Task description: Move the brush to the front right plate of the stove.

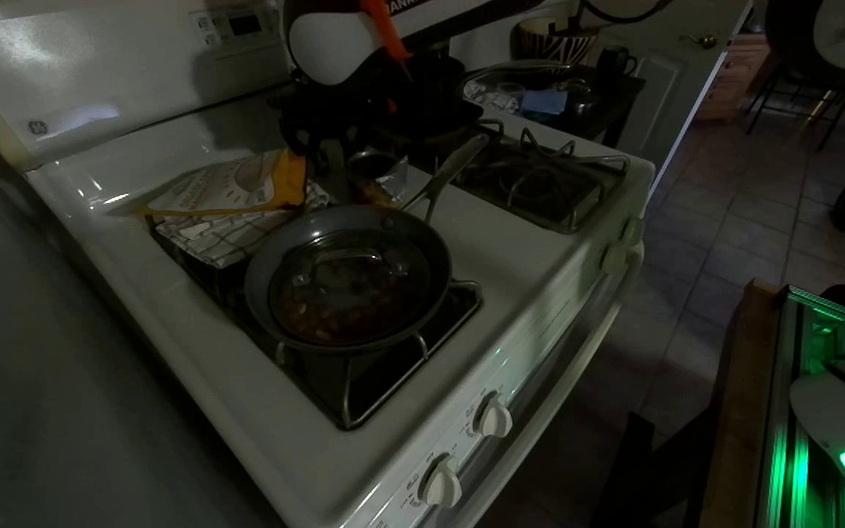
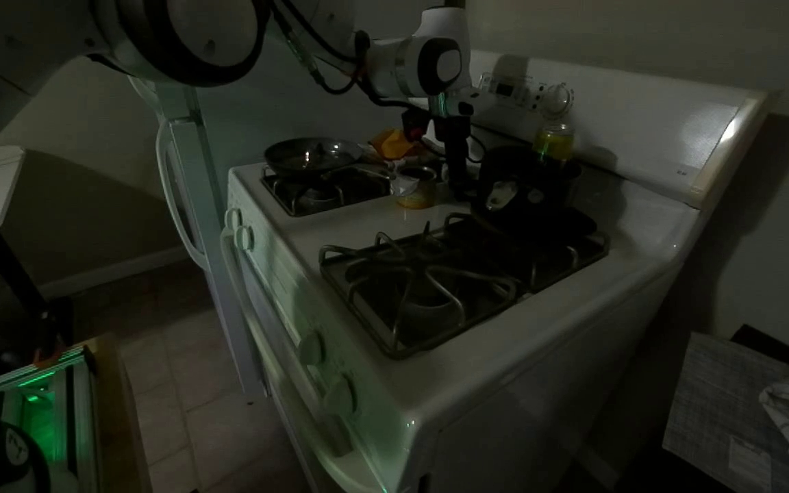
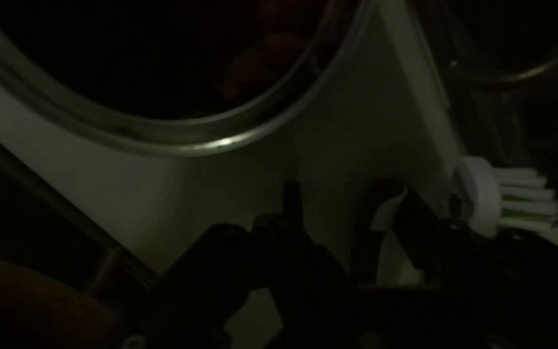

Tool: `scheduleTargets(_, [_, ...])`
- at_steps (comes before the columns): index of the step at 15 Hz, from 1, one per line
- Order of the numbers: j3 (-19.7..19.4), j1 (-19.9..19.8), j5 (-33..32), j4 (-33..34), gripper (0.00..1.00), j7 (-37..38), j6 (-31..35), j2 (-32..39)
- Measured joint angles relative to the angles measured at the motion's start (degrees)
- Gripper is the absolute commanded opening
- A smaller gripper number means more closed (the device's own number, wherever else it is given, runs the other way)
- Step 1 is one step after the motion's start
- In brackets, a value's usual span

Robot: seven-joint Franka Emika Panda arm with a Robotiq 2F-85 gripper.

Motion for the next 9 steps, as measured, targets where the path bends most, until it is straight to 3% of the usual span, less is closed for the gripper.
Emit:
scheduleTargets(3, [-0.4, 0.4, -1.2, 2.3, 0.00, 0.7, -2.1, 1.1])
scheduleTargets(9, [-0.8, 0.7, -2.3, 4.6, 0.05, 1.2, -3.2, 2.2])
